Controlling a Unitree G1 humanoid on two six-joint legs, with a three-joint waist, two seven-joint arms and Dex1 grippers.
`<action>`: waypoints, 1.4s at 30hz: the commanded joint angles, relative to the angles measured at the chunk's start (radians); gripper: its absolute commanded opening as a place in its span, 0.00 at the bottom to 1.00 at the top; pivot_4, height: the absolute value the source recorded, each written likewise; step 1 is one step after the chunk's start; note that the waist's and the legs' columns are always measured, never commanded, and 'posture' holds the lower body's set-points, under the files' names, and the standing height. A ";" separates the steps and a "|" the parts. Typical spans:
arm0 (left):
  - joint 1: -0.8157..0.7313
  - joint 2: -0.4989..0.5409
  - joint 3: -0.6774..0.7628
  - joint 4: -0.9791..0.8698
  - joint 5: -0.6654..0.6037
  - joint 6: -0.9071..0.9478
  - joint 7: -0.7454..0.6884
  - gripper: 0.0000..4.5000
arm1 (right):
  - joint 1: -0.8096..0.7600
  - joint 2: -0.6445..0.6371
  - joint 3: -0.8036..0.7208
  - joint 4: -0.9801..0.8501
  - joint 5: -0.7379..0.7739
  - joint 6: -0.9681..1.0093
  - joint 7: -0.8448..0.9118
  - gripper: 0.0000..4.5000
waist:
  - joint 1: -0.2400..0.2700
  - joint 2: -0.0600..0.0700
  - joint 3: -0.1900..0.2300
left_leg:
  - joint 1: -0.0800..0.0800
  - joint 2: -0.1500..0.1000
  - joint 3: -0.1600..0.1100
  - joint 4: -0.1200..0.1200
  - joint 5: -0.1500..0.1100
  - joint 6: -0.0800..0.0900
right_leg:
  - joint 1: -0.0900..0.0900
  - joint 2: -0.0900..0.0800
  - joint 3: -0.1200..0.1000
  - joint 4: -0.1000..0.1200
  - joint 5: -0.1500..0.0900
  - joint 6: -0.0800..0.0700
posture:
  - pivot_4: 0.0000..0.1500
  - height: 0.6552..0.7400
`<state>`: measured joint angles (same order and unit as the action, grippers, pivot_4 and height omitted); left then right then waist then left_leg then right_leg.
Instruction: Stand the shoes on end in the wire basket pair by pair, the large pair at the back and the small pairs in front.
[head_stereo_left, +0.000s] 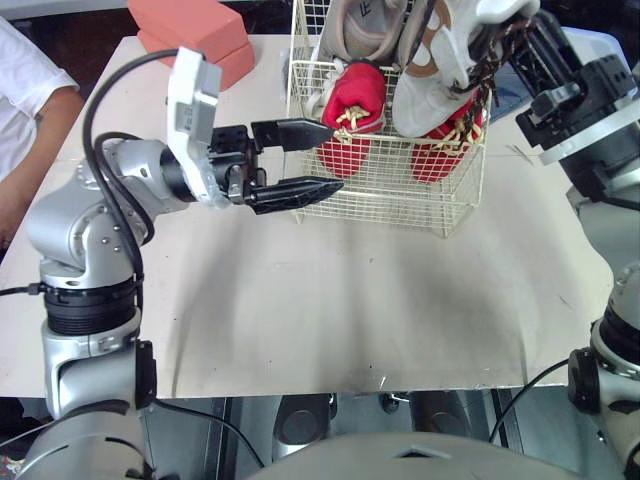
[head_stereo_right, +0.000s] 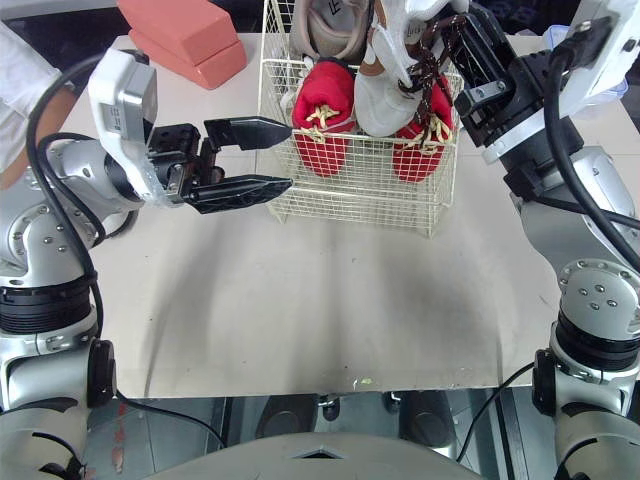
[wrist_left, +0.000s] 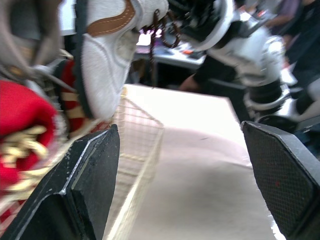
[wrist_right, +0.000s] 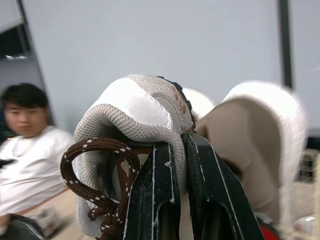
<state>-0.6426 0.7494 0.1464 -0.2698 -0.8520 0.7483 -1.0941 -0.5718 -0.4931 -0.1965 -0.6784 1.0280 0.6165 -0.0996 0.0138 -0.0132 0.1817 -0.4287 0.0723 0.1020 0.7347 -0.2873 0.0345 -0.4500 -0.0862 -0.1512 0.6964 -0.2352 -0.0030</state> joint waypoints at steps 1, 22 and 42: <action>-0.021 0.024 0.020 -0.060 -0.027 0.029 0.037 0.94 | 0.028 0.013 -0.024 -0.100 -0.027 -0.034 -0.039 0.00 | 0.001 0.000 0.000 | 0.000 0.000 0.000 0.000 0.000 0.000 | 0.000 0.000 0.000 0.000 0.000 0.000 | 1.00 0.36; 0.002 0.060 0.008 -0.136 -0.074 0.123 0.106 0.94 | 0.447 0.074 0.086 -0.236 -0.357 -0.124 -0.006 0.00 | 0.000 0.000 0.000 | 0.001 0.000 -0.001 0.000 0.000 0.000 | 0.000 0.000 0.000 0.000 -0.002 0.003 | 1.00 0.36; 0.048 0.093 0.030 -0.152 -0.076 0.130 0.119 0.96 | 0.536 0.122 0.145 -0.142 -0.471 -0.058 0.141 0.52 | -0.001 -0.001 -0.001 | 0.002 0.000 -0.001 0.000 0.000 0.000 | 0.001 0.001 0.001 0.000 -0.003 0.004 | 1.00 0.36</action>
<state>-0.5953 0.8260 0.1473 -0.4017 -0.9165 0.8866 -0.9738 -0.0313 -0.3492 -0.0074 -0.7994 0.5331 0.5553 0.0008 0.0130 -0.0147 0.1802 -0.4271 0.0724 0.1015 0.7349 -0.2873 0.0343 -0.4492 -0.0856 -0.1504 0.6969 -0.2377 0.0009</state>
